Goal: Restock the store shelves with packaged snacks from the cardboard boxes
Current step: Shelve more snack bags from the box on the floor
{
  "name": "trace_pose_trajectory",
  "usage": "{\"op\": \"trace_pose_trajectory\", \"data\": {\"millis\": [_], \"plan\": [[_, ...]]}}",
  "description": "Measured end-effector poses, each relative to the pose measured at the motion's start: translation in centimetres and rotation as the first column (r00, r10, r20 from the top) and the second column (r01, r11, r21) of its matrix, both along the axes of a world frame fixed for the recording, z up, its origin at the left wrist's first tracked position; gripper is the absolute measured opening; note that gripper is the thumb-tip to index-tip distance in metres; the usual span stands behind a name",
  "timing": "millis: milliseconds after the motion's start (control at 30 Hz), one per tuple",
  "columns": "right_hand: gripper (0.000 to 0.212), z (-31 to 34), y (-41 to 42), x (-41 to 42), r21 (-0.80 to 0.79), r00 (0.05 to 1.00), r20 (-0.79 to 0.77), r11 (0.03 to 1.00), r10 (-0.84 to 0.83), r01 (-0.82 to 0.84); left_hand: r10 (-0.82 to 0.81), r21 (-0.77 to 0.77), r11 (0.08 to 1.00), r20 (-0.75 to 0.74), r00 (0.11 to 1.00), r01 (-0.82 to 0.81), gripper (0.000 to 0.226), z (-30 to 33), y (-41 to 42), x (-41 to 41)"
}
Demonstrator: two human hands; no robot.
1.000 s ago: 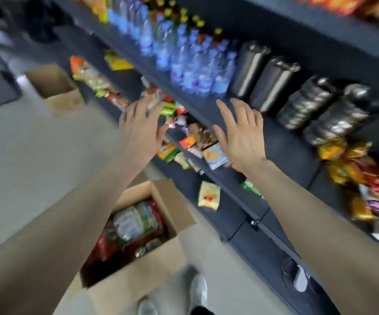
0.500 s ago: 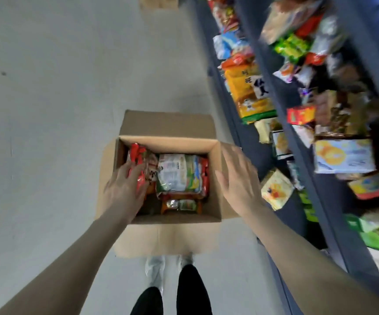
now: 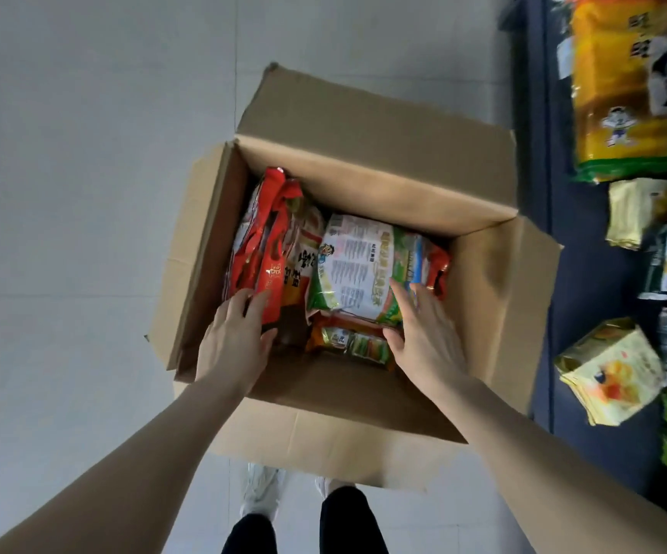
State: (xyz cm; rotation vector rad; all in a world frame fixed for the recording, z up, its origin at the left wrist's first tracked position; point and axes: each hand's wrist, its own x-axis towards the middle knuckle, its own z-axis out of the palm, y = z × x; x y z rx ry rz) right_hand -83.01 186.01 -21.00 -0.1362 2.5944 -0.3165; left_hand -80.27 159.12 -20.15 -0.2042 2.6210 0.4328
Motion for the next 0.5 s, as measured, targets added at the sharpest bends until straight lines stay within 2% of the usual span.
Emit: {"op": "trace_pose_trajectory", "data": {"millis": [100,233,367,433,500], "plan": [[0.080,-3.1,-1.9,-2.5,-0.008,0.997,0.003,0.997,0.074,-0.074,0.058,-0.010,0.998,0.004,0.998,-0.058,0.070,-3.3,-0.8,-1.6],[0.074,-6.4,-5.1,-6.3,-0.028,0.979,-0.017,0.979,0.203,-0.204,0.038,-0.065,0.997,-0.055,0.998,-0.041,0.076,-6.0,-1.4,-3.7],[0.070,-9.0,-9.9,-10.3,-0.056,0.934,-0.157,0.942,0.320,-0.332,0.110,-0.047,0.992,-0.059,0.992,-0.113,0.072,-7.3,-2.8,-4.6],[0.060,-9.8,-12.3,-11.7,-0.106,0.911,-0.208,0.918,0.355,-0.382,0.105,-0.027,0.994,-0.028,0.994,-0.106,0.070,-7.8,-3.4,-4.6],[0.040,-10.2,-14.1,-12.6,-0.117,0.892,-0.258,0.905,0.371,-0.410,0.085,-0.003,0.996,-0.023,0.996,-0.085,0.068,-8.0,-3.6,-4.4]]}}
